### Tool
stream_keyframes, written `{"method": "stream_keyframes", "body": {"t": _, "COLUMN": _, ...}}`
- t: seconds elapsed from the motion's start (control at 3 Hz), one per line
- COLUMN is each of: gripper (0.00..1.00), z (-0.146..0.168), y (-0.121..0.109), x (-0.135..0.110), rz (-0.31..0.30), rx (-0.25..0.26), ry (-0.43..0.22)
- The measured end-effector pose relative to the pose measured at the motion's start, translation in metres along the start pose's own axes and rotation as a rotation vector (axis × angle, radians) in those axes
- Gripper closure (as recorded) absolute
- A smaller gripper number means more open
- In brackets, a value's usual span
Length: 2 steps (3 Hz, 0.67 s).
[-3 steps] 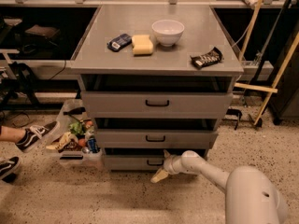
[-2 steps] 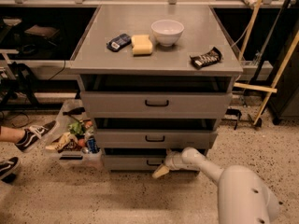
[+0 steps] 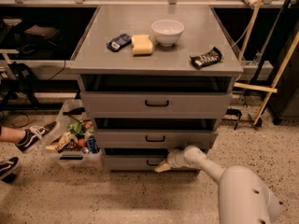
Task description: Open bottom drawer
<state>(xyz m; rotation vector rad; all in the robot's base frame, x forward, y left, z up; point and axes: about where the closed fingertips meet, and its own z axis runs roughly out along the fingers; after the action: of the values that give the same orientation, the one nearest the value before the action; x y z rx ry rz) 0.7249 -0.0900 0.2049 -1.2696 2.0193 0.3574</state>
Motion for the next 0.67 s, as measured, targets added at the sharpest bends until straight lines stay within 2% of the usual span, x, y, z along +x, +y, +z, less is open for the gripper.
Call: {"method": "stream_keyframes", "body": {"t": 0.67, "gripper": 0.65, "z": 0.0, "y": 0.0001, "x": 0.0, "rz": 0.0, "rx": 0.0, "ry": 0.0}}
